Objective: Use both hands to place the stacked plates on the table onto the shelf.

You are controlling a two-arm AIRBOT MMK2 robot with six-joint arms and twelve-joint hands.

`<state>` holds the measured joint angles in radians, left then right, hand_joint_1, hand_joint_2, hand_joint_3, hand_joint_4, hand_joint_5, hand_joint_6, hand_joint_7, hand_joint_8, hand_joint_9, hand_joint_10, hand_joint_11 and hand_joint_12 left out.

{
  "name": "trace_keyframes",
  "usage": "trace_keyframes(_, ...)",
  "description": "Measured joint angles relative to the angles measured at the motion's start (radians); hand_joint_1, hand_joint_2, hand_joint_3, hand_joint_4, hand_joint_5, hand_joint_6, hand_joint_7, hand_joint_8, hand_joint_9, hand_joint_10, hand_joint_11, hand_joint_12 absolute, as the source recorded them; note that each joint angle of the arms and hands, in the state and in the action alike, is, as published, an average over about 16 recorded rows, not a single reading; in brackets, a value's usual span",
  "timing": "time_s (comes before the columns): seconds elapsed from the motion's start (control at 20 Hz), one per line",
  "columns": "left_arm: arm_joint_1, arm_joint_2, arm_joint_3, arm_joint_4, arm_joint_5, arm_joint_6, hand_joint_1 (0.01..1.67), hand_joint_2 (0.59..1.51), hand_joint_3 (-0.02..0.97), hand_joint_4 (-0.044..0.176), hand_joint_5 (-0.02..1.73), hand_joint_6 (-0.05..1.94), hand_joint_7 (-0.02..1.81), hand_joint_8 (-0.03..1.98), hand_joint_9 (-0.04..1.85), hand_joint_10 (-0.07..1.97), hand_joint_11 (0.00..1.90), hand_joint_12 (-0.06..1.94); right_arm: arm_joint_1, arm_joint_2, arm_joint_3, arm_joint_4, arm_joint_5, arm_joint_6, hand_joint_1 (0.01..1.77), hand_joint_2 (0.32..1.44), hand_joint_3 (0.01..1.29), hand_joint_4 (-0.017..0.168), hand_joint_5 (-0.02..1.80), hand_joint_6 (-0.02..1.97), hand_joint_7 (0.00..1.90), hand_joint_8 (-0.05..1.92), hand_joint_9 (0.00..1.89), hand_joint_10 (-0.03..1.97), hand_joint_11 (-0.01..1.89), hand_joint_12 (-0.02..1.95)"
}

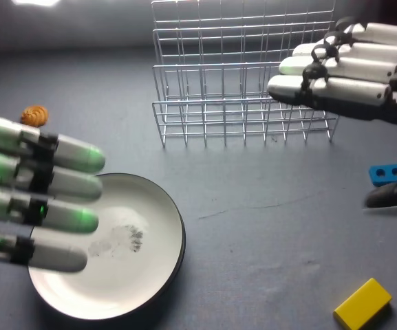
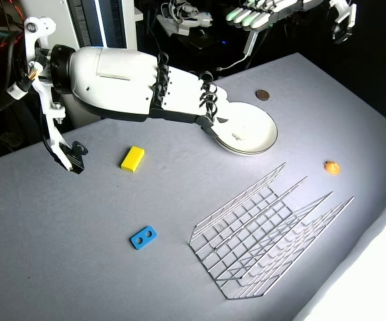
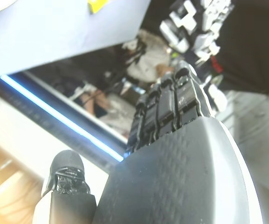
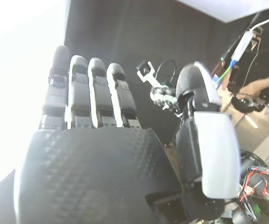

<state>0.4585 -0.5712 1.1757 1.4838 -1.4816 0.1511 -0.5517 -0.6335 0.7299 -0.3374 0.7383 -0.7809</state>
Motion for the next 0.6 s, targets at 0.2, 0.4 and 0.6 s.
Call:
trace_keyframes(0.2,-0.003,0.006,-0.017,0.019,0.02,-0.029,0.01,1.198,0.006,0.0,0.02,-0.01,0.03,-0.01,0.02,0.01,0.02,0.05,0.005,-0.001,0.0,-0.021,-0.027,0.016,0.99,0.95,0.01,0.004,0.14,0.02,0.11,0.01,0.11,0.0,0.02,0.66)
trace_keyframes(0.4,0.001,0.009,-0.033,0.036,0.056,-0.048,0.01,1.199,0.006,0.0,0.03,0.0,0.04,0.0,0.02,0.01,0.02,0.03,0.011,-0.003,0.001,-0.041,-0.051,0.035,1.16,0.88,0.01,0.004,0.12,0.02,0.07,0.01,0.08,0.0,0.02,0.61)
trace_keyframes(0.6,0.021,0.005,-0.047,0.053,0.091,-0.057,0.01,1.2,0.007,0.0,0.04,0.0,0.04,0.0,0.02,0.01,0.02,0.02,0.018,-0.004,0.001,-0.053,-0.067,0.047,1.17,0.9,0.01,0.004,0.11,0.02,0.05,0.01,0.05,0.0,0.02,0.44)
